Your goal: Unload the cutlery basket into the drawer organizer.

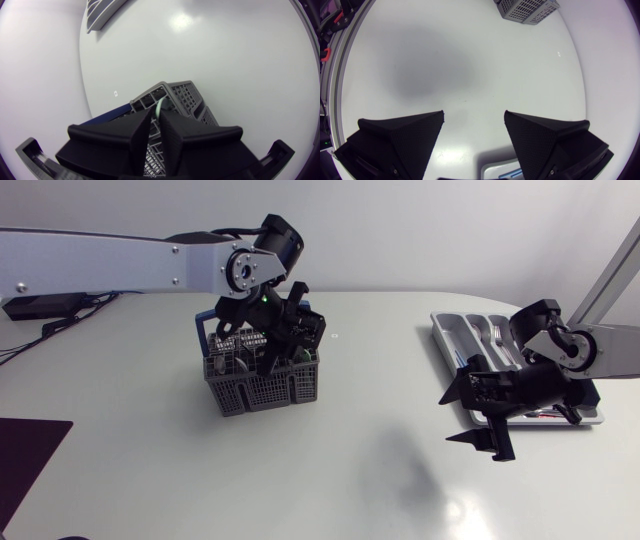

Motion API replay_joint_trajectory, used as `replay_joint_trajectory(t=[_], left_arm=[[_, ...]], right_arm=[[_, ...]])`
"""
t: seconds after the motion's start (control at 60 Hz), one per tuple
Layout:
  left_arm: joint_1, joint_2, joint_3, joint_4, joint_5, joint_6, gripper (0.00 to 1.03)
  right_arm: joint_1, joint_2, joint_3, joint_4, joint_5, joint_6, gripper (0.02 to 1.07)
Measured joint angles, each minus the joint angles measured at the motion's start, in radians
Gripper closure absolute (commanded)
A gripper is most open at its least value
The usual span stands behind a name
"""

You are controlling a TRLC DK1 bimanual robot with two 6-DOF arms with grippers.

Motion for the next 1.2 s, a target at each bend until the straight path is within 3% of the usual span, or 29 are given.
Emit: replay_joint_trajectory(t=[1.2], left_arm=[[0.006,-0.066,0.044,-0.041,0.012,0.007,1.0]], right_arm=[[0.033,-0.082,-0.048,-0.001,0.0,0.026,0.18]])
